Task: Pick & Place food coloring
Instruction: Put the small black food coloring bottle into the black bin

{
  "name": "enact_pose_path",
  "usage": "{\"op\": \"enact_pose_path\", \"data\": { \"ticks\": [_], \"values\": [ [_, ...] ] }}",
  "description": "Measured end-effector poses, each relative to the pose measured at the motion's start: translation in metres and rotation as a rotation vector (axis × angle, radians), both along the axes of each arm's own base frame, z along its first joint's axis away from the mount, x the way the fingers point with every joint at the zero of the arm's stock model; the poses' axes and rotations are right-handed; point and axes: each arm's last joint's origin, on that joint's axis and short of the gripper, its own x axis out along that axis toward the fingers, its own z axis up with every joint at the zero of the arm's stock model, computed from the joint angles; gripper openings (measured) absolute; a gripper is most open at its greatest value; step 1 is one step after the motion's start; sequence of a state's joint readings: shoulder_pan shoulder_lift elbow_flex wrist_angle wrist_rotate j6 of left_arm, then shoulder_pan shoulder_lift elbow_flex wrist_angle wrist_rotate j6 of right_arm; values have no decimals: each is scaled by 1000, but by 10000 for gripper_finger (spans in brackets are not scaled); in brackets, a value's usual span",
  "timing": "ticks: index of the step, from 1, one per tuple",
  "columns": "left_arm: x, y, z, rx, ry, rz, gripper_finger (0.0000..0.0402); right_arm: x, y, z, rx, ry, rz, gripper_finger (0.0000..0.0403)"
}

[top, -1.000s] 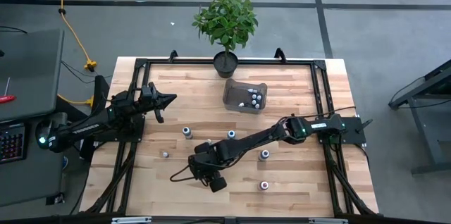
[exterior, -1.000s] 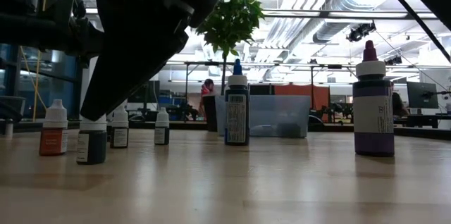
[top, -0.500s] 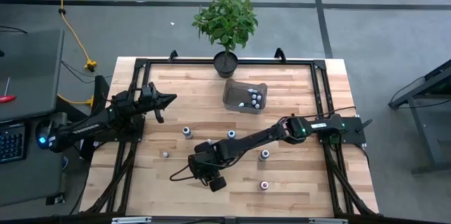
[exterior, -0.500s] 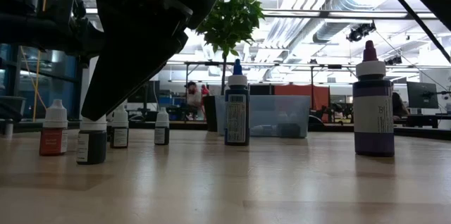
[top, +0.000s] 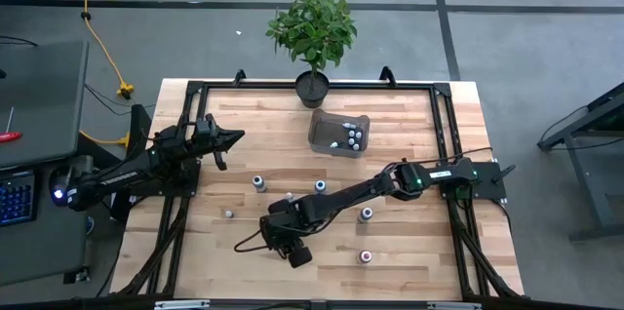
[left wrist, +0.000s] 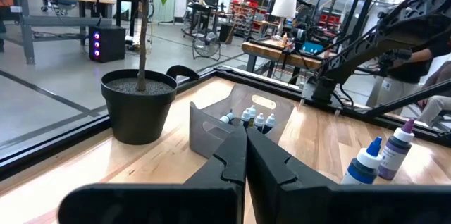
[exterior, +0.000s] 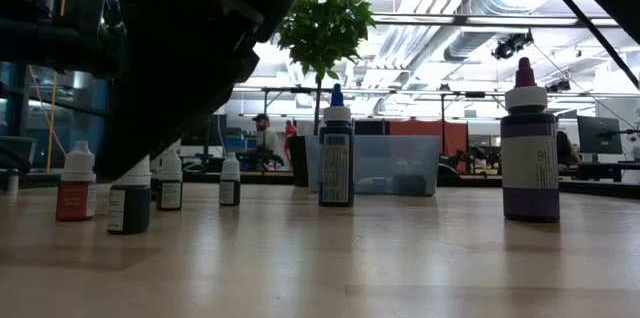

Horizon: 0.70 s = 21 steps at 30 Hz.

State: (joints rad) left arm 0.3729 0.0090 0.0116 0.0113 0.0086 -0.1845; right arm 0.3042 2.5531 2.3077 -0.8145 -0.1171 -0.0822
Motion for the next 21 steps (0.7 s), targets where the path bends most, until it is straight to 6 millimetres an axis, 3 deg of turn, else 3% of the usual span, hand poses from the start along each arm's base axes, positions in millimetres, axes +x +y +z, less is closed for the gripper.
{"op": "enact_pose_path", "data": {
  "ticks": [8, 21],
  "values": [
    [0, 0, 0, 0, 0, 0, 0, -1, -1, -1, -15, 16, -6, 131],
    [0, 0, 0, 0, 0, 0, 0, -2, -1, -2, -14, 29, -20, 70]
  ]
}}
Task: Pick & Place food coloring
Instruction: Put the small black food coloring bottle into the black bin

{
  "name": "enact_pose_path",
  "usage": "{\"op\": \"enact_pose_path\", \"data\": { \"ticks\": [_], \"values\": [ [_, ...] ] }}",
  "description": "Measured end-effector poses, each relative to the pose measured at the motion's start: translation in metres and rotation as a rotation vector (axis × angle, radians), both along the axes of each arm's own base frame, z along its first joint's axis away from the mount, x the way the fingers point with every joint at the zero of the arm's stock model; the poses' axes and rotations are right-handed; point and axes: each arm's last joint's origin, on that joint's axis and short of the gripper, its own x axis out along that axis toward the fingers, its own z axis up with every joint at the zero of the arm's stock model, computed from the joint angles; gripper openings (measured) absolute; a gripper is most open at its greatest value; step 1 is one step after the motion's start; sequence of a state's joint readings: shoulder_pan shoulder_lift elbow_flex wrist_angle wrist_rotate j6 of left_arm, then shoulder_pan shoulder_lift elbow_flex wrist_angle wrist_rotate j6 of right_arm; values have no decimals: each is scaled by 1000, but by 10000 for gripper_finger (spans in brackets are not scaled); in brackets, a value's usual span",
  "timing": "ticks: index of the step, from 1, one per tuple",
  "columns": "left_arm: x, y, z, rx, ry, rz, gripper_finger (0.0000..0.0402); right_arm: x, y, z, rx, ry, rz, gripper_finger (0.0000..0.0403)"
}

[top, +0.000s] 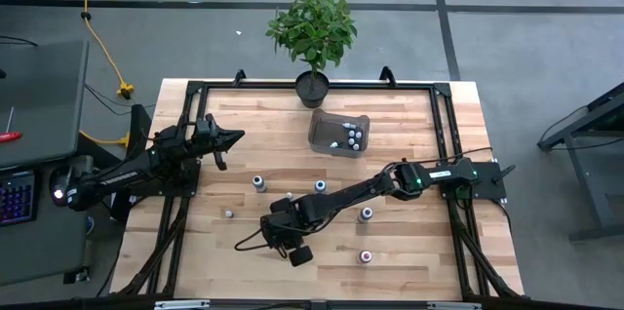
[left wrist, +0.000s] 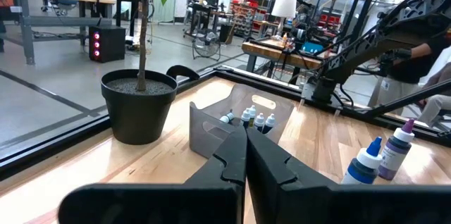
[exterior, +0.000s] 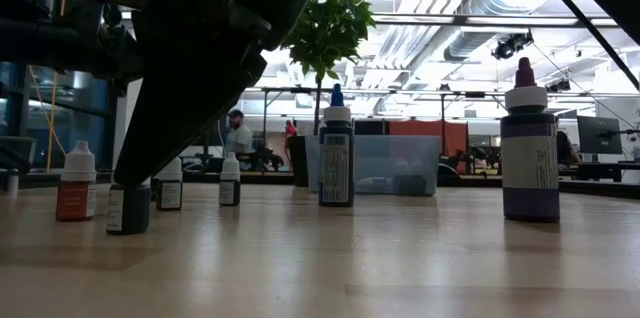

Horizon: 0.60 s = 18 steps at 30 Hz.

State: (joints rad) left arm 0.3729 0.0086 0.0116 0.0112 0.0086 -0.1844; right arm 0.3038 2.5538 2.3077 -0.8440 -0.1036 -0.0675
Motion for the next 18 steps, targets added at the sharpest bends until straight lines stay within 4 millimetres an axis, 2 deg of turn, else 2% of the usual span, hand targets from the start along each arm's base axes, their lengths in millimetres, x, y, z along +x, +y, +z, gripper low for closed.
{"op": "enact_pose_path", "data": {
  "ticks": [11, 18],
  "values": [
    [0, 0, 0, 0, 0, 0, 0, -2, -2, 4, -27, 2, -45, 63],
    [0, 0, 0, 0, 0, 0, 0, -9, -12, 38, -16, -6, -135, 63]
  ]
}}
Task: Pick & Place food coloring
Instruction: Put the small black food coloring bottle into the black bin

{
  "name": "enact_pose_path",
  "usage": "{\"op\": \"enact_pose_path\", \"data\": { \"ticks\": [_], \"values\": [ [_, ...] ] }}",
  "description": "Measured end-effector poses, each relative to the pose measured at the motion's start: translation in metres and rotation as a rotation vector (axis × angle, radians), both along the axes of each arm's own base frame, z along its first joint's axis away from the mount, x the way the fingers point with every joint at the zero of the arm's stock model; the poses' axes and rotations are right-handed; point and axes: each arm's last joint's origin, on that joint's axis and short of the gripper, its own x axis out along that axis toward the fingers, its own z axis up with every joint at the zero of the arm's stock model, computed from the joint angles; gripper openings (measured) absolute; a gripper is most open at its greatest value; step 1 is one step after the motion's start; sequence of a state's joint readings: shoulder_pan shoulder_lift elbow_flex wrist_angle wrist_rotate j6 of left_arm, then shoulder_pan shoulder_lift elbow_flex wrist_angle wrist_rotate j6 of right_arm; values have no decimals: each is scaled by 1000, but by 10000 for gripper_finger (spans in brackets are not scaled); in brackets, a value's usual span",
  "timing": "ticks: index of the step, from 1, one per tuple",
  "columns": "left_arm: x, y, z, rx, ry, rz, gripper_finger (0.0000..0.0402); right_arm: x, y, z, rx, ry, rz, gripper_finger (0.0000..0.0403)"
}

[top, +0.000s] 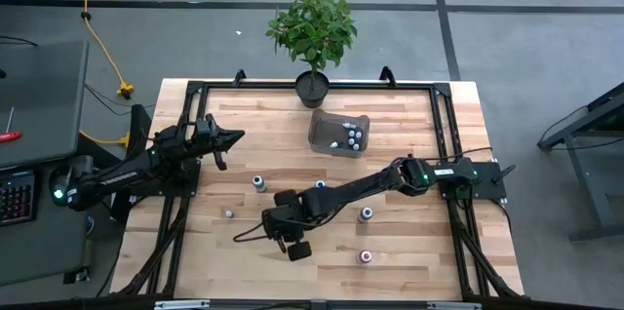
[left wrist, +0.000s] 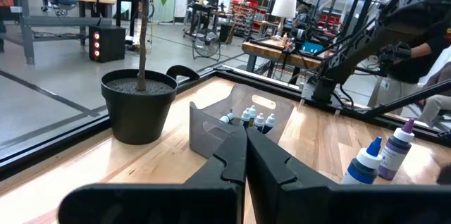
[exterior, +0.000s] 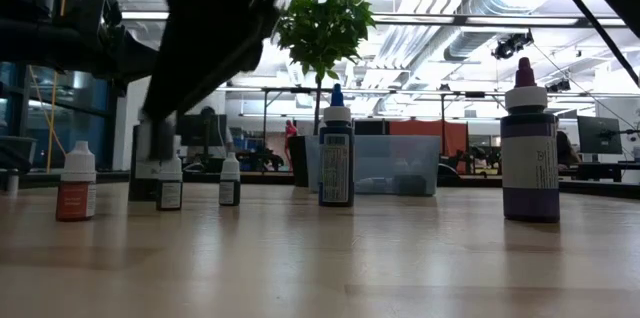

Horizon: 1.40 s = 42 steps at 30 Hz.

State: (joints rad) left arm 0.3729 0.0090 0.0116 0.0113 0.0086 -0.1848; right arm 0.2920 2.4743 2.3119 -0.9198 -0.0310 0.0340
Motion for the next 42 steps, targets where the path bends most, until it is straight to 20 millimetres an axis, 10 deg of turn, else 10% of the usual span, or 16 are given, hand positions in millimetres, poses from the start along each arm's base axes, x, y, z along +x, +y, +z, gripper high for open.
{"op": "enact_pose_path", "data": {
  "ticks": [23, 31, 42],
  "values": [
    [0, 0, 0, 0, 0, 0, 0, -89, -119, 140, -248, 128, -560, 64],
    [0, 0, 0, 0, 0, 0, 0, -97, -178, 136, -224, 228, -770, 64],
    [0, 0, 0, 0, 0, 0, 0, -117, -218, 83, -107, 248, -799, 66]
  ]
}}
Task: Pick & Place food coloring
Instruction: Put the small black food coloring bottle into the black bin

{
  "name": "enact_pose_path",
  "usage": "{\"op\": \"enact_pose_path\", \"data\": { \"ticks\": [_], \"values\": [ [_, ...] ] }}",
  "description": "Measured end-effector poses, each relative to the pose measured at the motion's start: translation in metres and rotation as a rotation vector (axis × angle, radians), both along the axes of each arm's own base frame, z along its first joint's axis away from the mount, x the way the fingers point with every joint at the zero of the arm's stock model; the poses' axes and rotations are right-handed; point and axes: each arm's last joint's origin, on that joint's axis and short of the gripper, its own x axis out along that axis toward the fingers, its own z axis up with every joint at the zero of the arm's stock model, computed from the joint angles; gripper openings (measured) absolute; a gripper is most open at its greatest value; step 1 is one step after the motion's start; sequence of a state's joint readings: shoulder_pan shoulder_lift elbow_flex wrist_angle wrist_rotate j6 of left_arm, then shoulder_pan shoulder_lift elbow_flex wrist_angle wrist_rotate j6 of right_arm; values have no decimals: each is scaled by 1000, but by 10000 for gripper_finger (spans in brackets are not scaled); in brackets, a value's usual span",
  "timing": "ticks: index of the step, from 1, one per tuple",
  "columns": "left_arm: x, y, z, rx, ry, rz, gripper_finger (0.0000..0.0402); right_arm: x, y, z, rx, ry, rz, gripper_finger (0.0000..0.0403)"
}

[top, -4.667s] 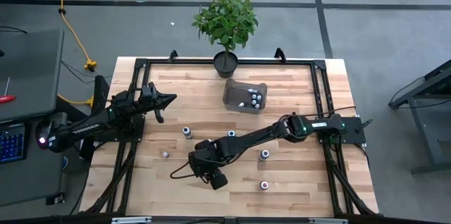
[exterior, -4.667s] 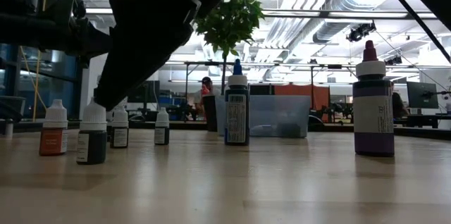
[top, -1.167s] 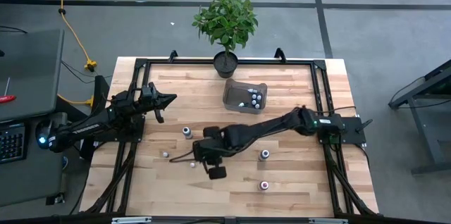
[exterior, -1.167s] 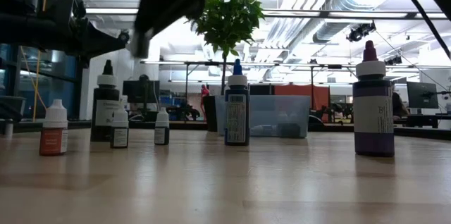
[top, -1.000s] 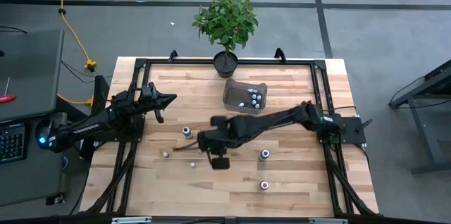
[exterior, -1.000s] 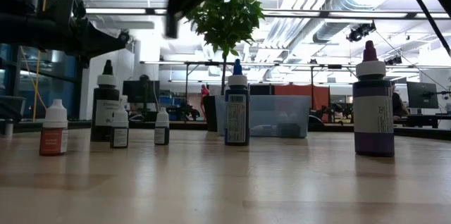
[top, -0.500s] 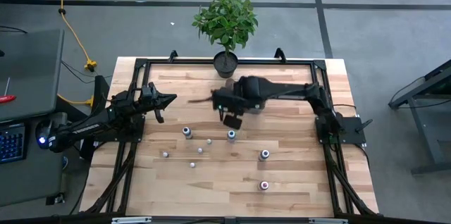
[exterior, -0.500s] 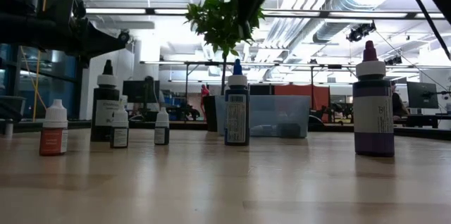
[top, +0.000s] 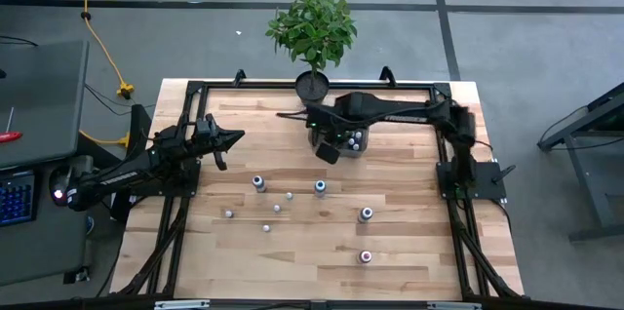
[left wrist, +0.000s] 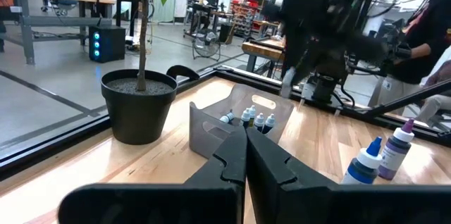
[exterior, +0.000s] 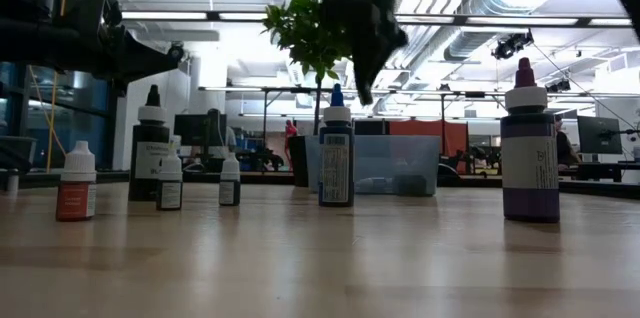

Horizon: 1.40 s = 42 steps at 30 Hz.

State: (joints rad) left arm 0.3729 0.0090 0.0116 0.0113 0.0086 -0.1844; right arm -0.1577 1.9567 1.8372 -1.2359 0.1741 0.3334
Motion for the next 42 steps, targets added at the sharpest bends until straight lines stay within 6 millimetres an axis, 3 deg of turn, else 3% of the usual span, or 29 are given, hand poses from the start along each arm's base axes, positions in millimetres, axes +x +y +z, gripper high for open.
{"op": "enact_pose_path", "data": {
  "ticks": [8, 14, 19, 27, 36, 42],
  "values": [
    [0, 0, 0, 0, 0, 0, 0, -49, -18, -47, 51, -179, -122, 65],
    [0, 0, 0, 0, 0, 0, 0, -73, -29, -68, 35, -255, -179, 71],
    [0, 0, 0, 0, 0, -1, 0, -73, -42, -70, -8, -328, -189, 68],
    [0, 0, 0, 0, 0, 0, 0, -81, -59, -72, -87, -284, -245, 71],
    [0, 0, 0, 0, 0, 0, 0, -82, -60, -74, -79, -270, -248, 72],
    [0, 0, 0, 0, 0, 0, 0, -74, -60, -91, -25, -253, -253, 72]
  ]
}}
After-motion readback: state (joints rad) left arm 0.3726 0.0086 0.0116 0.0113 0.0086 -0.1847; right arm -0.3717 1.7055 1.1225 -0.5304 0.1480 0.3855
